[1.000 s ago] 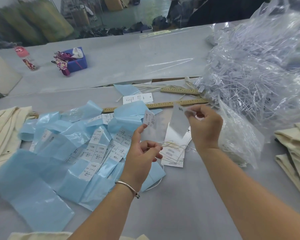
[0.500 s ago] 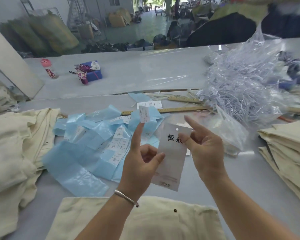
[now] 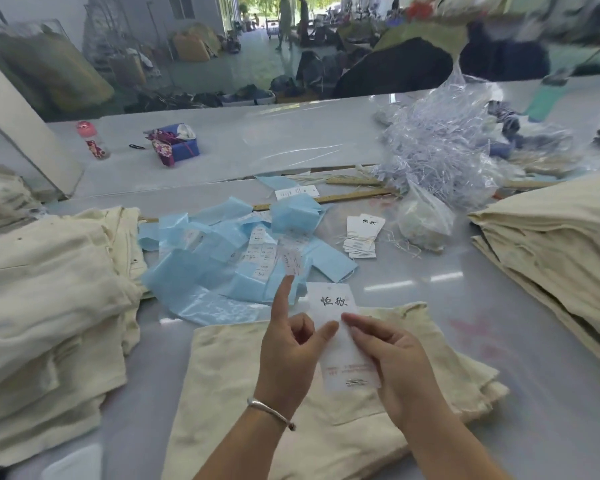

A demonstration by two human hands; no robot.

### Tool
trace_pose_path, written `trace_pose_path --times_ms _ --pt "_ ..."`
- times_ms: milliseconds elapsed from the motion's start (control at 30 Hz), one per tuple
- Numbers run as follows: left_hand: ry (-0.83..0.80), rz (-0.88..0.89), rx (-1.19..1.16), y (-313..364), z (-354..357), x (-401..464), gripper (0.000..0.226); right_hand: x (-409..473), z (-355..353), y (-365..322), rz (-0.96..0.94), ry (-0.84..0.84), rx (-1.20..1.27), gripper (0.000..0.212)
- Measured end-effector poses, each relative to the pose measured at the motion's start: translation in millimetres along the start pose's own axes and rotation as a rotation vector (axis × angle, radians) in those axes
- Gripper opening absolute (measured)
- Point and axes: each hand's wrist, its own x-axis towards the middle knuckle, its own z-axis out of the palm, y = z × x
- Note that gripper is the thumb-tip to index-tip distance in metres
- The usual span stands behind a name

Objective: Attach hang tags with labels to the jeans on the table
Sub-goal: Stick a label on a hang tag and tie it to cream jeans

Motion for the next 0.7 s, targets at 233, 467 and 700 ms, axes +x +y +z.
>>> trace_pose_path --times_ms 233,467,700 --pt "0.098 -0.004 -0.034 23.5 -36.8 -22.8 0.025 -33.3 8.5 -1.5 -0.112 -0.006 -0.174 0.056" --pt "-0.017 -0.126 -0.25 53.6 -55.8 -43.8 0.007 -56.1 17.4 12.7 -0.148 -0.103 -0.227 0.076" --pt "-0.066 -0.095 -0.055 57.7 -50.2 -56.4 0.016 -68.3 27.7 15.7 -0.212 -0.185 -0.311 0.08"
